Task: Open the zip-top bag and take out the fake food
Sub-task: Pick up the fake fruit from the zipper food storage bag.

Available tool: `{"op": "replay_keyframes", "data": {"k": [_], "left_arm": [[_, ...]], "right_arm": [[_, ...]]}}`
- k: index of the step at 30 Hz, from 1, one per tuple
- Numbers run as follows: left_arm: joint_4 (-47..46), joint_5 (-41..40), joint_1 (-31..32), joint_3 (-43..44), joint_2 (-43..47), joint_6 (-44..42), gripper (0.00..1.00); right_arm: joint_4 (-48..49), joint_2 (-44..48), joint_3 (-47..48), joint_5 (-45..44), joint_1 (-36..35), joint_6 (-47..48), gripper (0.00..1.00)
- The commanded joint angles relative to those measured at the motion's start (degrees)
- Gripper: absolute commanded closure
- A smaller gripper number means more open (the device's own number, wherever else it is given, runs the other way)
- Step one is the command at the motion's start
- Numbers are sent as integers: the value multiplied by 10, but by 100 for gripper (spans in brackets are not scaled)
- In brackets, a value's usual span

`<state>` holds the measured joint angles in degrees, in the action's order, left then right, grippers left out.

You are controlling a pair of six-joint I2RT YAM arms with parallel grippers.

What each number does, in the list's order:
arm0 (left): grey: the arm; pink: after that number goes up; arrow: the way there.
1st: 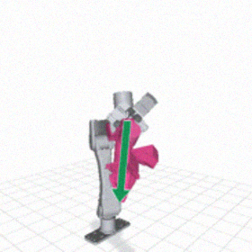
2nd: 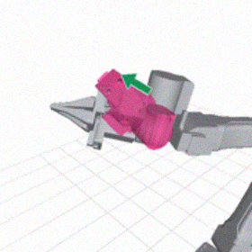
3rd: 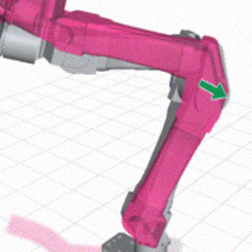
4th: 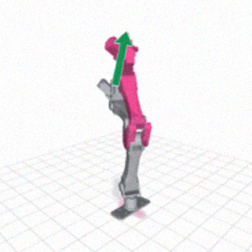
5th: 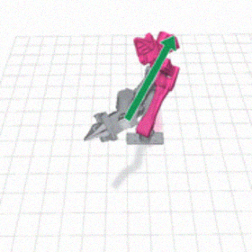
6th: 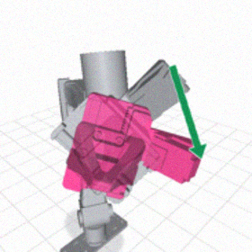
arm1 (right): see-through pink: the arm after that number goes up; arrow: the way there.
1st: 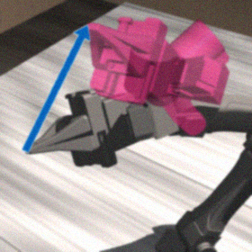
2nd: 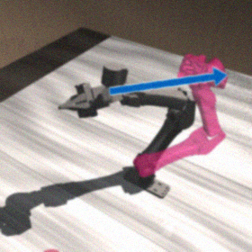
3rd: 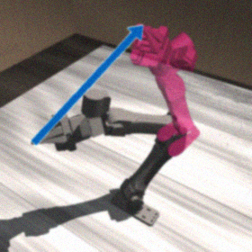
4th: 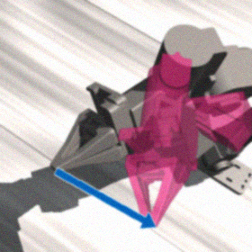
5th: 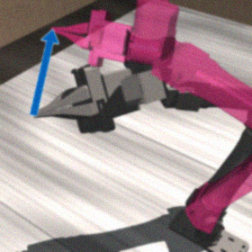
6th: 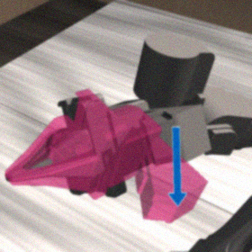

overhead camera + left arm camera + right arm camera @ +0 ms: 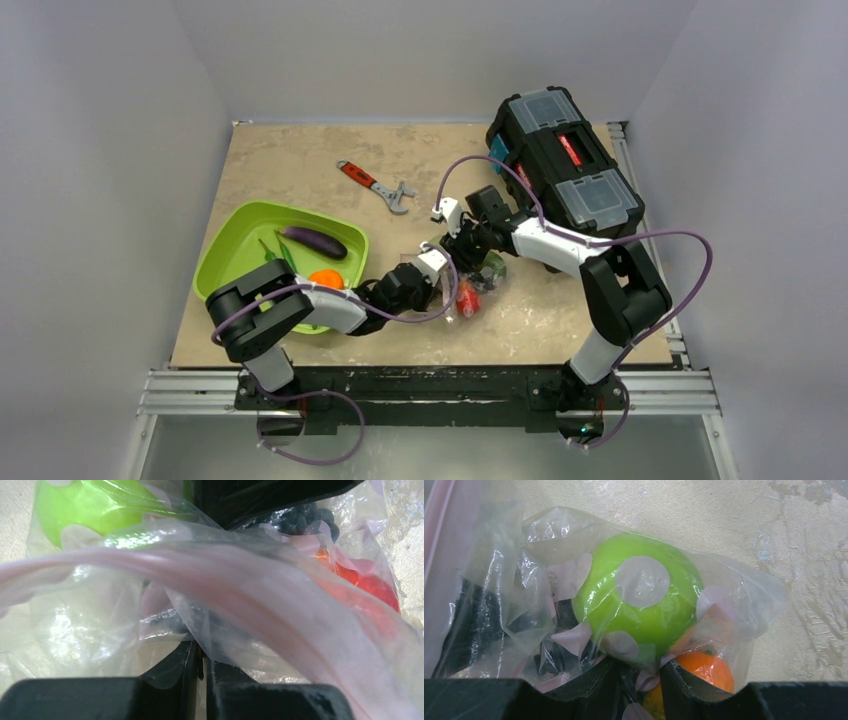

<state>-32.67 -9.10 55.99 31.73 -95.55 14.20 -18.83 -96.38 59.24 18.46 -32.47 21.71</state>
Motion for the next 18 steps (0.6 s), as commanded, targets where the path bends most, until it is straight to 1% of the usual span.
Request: {"op": "replay_keyframes", "data": {"k": [1, 5, 11, 18], "left_arm": [[12, -29, 0, 5, 17, 14, 100], [45, -34, 0, -5, 55, 21, 100], [116, -32, 0, -34, 141, 40, 100], [208, -21, 0, -31, 209, 58, 100]], "right_arm": [[-13, -1, 13, 13, -10, 1, 64], [-9, 2, 12, 13, -10, 2, 64], [-7, 2, 11, 8, -10, 3, 63], [-7, 4, 9, 4, -9, 4, 62]]}}
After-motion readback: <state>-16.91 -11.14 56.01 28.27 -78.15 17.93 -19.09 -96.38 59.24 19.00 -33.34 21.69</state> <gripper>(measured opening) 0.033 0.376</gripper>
